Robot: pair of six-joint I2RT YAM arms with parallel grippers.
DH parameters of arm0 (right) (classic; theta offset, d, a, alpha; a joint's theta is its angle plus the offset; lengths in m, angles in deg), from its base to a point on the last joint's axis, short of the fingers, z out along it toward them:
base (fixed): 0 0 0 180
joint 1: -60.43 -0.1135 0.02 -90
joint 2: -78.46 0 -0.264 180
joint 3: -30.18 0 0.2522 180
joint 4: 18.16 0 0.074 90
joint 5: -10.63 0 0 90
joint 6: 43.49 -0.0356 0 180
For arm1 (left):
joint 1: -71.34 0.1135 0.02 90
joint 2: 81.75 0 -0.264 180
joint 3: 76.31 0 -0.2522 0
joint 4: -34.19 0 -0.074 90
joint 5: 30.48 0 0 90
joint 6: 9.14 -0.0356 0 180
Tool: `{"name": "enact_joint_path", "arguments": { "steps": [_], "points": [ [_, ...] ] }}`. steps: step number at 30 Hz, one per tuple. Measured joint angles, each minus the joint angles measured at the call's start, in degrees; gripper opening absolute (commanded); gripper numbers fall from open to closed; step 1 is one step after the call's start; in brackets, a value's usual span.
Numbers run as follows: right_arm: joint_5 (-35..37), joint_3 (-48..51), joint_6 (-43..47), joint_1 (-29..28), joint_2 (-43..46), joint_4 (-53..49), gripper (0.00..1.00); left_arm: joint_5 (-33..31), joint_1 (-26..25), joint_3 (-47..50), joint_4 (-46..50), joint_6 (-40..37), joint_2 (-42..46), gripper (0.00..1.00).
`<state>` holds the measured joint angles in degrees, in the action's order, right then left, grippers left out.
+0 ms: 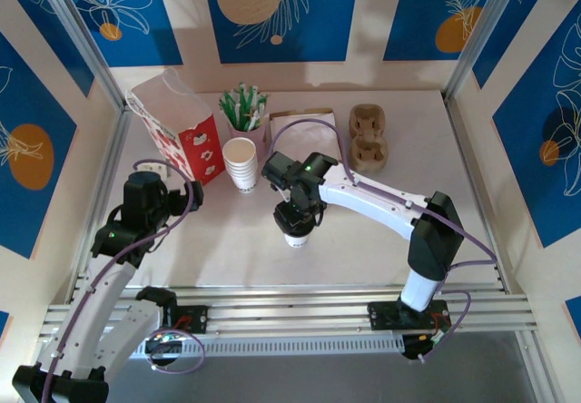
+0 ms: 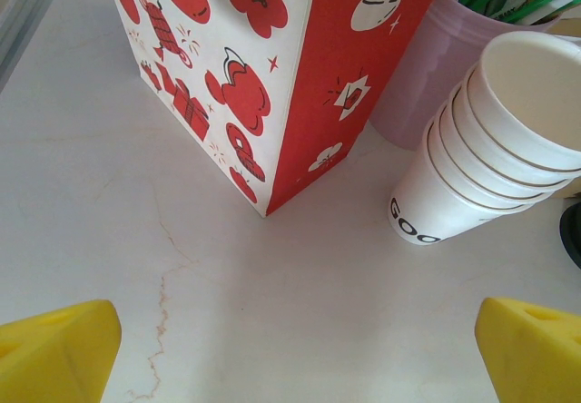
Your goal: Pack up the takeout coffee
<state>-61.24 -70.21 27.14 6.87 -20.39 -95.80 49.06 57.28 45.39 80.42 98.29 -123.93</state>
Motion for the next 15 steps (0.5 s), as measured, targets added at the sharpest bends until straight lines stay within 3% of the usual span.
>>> {"name": "enact_joint_path", "arguments": {
  "steps": [15],
  "points": [
    [0.76, 2.82, -0.63, -0.07, 0.52, 2.75, 0.68, 1.42, -0.9, -0.22, 0.22, -0.04, -1.31, 1.0]
  ]
}}
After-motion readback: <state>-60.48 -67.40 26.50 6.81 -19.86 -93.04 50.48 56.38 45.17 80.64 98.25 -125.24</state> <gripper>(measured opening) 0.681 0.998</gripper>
